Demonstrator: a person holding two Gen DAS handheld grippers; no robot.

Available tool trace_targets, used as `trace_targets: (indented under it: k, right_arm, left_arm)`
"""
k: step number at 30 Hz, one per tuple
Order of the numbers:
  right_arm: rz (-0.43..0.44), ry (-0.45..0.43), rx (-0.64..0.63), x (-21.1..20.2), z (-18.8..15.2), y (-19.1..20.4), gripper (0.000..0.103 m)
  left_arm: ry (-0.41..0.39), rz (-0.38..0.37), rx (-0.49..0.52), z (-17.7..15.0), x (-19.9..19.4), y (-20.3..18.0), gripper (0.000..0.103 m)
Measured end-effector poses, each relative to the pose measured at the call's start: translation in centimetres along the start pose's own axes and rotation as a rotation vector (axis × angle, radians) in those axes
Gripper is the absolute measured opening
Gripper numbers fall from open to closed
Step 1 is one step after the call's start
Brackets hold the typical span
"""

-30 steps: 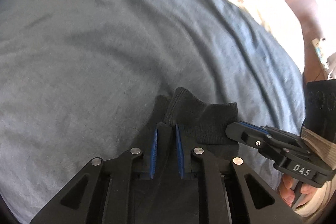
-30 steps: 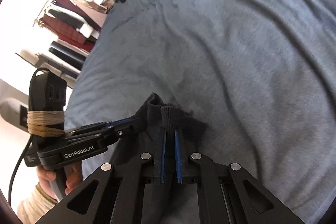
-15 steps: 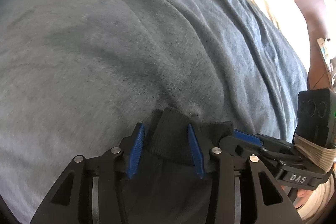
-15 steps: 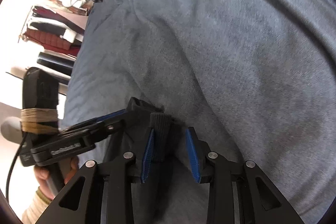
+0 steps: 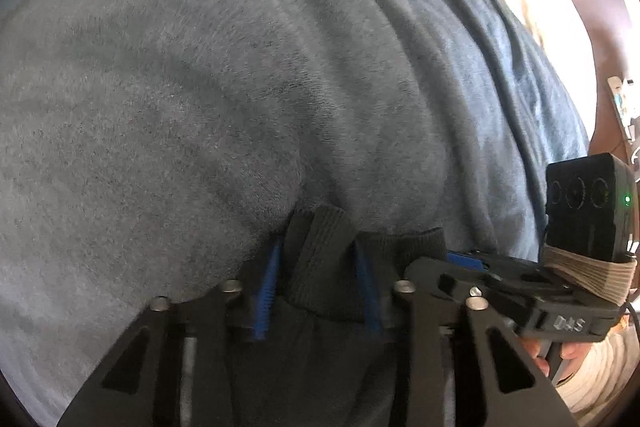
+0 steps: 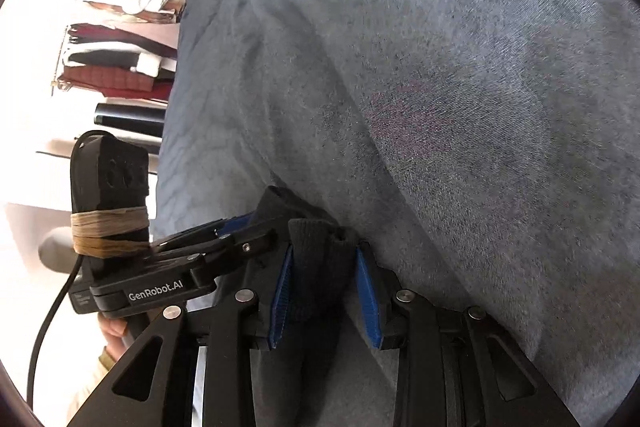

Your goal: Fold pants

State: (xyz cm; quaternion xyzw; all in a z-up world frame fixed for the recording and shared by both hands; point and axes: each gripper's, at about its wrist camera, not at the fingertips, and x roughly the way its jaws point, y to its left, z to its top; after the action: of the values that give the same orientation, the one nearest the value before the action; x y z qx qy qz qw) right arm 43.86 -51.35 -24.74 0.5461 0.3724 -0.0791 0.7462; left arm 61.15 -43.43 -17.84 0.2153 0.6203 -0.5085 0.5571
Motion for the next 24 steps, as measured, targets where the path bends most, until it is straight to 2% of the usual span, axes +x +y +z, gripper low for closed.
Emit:
trace_targets:
  k: [1,5,10,13,15,17,20,24]
  right_arm:
    - [0.0,-0.005,-0.001,-0.1,0.0,0.0,0.02]
    - [-0.025,-0.085,-0.046,-2.7,-0.4,1.3,0.017]
    - [-0.062,-0.218,-0.039,-7.2,-0.8,2.3,0.016]
    - [-0.091,-0.26,-0.038,-9.3,-0.1,1.9,0.016]
    - [-0.133,-0.27,-0.057,-9.6,0.4,1.3,0.016]
    - [-0.154,-0.242,-0.037,-9.1,1.0,0.1,0.016]
    - [-0.165,-0.186,0.005,-7.5,1.6,-1.8,0.016]
    - [-0.15,-0.182,-0.005,-7.4,1.8,-2.1,0.016]
  left_arm:
    - [-0.021,0.0,0.016,-0.1,-0.6,-0.4,0.021]
    - [-0.11,-0.034,0.084,-0.1,-3.6,-3.0,0.017]
    - [-0.138,-0.074,0.158,1.1,-4.1,-6.1,0.016]
    - [-0.135,-0.082,0.194,2.6,-2.7,-7.8,0.016]
    - [-0.08,-0.063,0.192,3.6,-0.4,-8.1,0.016]
    - [-0.015,-0.041,0.173,4.1,2.3,-7.7,0.016]
    - [-0.007,-0.048,0.146,4.0,3.2,-7.3,0.016]
    - [-0.032,-0.033,0.185,3.8,1.7,-8.1,0.016]
